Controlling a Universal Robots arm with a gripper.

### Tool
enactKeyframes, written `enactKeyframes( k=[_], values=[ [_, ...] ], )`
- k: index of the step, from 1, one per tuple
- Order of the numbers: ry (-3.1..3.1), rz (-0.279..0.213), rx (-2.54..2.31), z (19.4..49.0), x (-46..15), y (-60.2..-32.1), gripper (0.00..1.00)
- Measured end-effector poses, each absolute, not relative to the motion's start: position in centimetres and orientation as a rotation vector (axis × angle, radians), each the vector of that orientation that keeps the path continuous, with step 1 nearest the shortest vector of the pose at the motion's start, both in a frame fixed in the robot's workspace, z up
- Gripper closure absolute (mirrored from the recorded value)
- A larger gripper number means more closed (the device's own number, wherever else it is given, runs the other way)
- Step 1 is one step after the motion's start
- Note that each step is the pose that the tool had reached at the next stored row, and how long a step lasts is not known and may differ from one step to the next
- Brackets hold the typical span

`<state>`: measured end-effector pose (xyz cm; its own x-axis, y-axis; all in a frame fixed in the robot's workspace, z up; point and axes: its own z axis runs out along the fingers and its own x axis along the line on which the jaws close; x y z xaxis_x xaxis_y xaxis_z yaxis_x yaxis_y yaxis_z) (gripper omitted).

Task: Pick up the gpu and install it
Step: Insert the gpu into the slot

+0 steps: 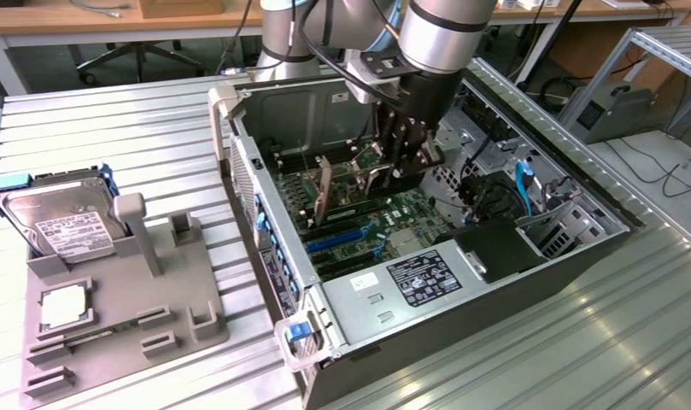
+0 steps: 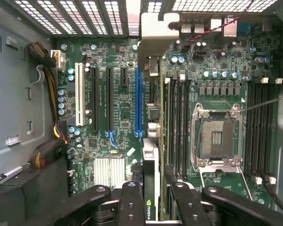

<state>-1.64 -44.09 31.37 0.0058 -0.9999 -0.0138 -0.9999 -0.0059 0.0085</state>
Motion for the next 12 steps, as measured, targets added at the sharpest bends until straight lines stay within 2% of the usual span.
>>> enactKeyframes(
  k=[12],
  values=[
    [2.211, 0.023, -2.224, 31.27, -2.29, -44.46, 0.73]
  ],
)
